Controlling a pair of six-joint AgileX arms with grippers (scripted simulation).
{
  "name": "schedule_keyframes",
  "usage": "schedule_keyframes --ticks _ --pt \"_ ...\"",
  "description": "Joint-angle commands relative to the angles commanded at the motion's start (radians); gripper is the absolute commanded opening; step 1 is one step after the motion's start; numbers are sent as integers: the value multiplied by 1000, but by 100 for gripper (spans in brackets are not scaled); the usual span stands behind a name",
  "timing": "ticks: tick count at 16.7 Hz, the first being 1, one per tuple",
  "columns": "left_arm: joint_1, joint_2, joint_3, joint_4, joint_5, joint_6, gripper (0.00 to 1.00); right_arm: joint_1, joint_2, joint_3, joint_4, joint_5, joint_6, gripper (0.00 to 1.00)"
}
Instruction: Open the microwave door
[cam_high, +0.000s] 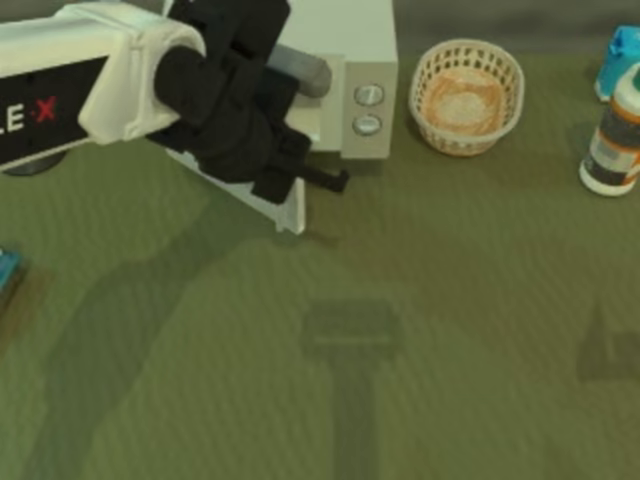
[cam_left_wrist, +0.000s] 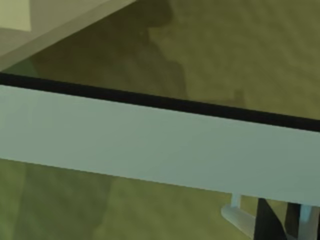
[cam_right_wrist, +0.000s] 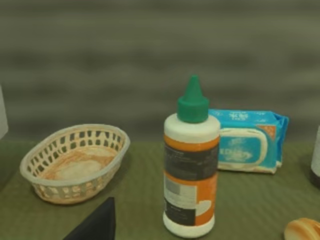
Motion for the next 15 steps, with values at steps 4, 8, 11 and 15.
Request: schedule_keyframes --ticks 4,8,11,15 --pt "30 -32 -55 -2 43 85 0 0 0 0 0 0 0 100" --pt "43 -56 -70 7 64 122 0 0 0 0 0 0 0 100" --pt "43 -56 -70 7 64 122 0 0 0 0 0 0 0 100" --pt "43 -56 -70 7 64 122 0 0 0 0 0 0 0 100"
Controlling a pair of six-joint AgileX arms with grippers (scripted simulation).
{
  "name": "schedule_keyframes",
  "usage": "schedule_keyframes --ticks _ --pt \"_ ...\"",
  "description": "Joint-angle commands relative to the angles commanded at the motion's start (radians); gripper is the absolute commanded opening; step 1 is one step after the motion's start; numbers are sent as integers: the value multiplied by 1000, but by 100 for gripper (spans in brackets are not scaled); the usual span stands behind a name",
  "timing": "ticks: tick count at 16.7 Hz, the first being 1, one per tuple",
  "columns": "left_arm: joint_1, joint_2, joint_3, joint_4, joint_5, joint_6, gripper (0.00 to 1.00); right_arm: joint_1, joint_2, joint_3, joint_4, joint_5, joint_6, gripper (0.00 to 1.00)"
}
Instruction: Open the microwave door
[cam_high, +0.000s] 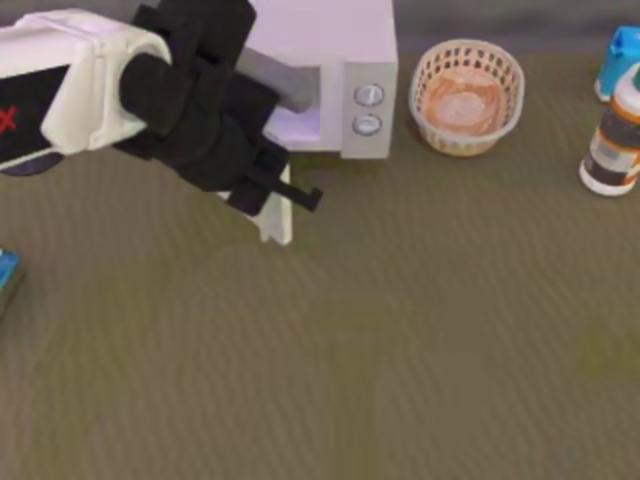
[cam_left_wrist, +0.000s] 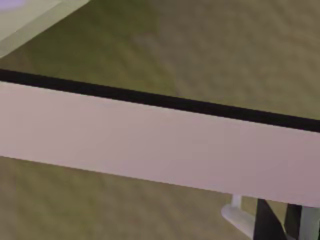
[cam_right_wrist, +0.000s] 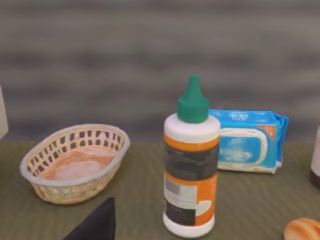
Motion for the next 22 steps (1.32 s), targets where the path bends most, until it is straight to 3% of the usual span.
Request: schedule_keyframes --ticks 16,22 --pt "0 0 0 0 0 0 0 0 0 0 0 0 0 100" --pt "23 -21 -29 -5 42 67 0 0 0 0 0 0 0 100"
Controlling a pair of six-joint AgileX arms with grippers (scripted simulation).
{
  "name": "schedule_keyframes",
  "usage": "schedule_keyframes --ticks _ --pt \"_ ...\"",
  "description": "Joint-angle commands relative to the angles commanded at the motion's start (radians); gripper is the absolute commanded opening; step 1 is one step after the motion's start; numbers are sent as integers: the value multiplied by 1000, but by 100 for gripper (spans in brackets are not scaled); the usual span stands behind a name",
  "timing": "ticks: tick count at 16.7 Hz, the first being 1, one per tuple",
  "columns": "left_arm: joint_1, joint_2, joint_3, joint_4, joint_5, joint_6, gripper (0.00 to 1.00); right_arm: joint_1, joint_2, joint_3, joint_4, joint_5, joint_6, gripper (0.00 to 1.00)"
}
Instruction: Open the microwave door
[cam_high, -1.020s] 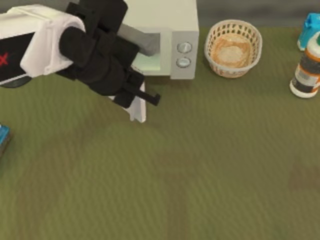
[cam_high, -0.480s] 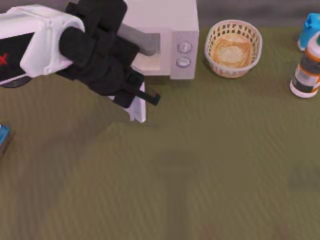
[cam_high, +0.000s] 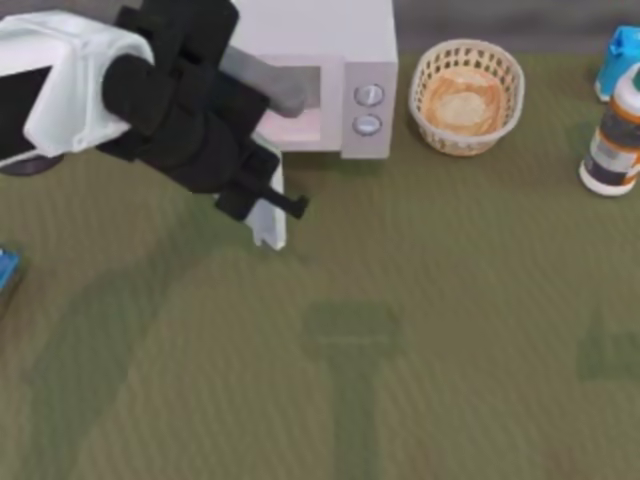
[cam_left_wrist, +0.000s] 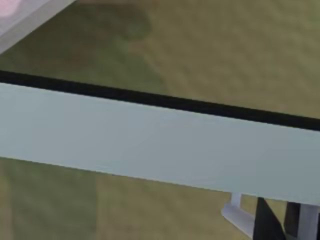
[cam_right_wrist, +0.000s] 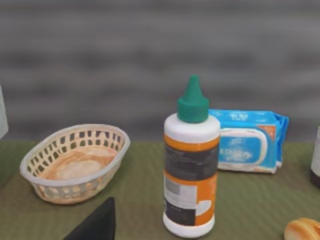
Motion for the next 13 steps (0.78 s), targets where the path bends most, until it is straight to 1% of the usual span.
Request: schedule_keyframes --ticks 5,13 --pt "38 -34 -35 -7 50 97 0 0 0 0 0 0 0 100" --pt "39 -35 -35 -7 51 98 0 0 0 0 0 0 0 100"
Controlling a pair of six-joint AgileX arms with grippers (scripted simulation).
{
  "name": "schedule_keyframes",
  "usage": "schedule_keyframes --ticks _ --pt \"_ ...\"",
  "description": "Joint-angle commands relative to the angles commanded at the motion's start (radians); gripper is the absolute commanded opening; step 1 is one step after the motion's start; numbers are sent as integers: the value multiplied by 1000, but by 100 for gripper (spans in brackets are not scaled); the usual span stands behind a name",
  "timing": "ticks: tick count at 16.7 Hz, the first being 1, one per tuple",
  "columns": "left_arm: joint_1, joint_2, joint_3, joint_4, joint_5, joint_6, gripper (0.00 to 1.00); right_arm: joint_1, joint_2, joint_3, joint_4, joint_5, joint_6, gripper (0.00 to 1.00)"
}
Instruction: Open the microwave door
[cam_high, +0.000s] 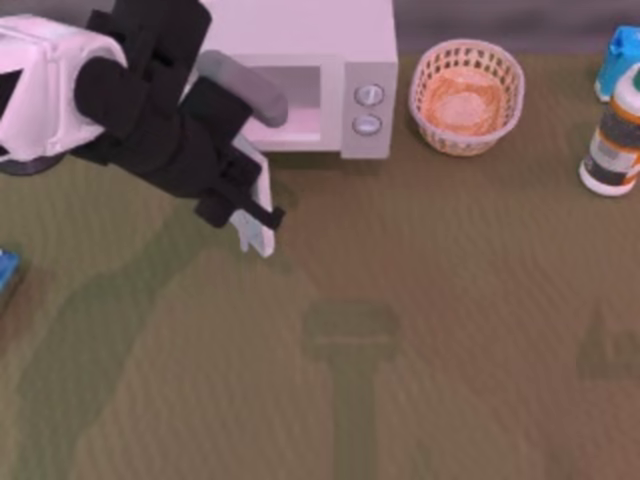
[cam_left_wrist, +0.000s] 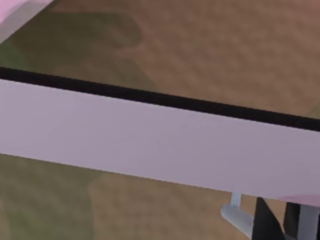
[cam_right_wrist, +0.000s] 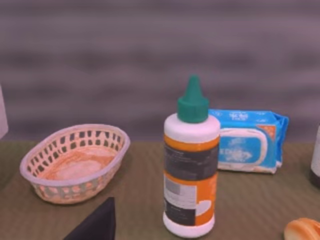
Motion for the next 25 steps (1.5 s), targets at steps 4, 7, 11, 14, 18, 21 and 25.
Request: schedule_keyframes --ticks 4,7,11,14,18,21,25 --pt "0 0 0 0 0 0 0 0 0 0 0 0 0 100" --pt "0 0 0 0 0 0 0 0 0 0 0 0 0 100" --pt "0 0 0 0 0 0 0 0 0 0 0 0 0 100" --pt "0 0 0 0 0 0 0 0 0 0 0 0 0 100" --pt "-3 3 -4 -1 5 -2 0 0 0 0 0 0 0 100" --pt "10 -5 -5 -4 21 29 0 0 0 0 0 0 0 100" --pt "49 -16 -30 -33 64 122 0 0 0 0 0 0 0 100"
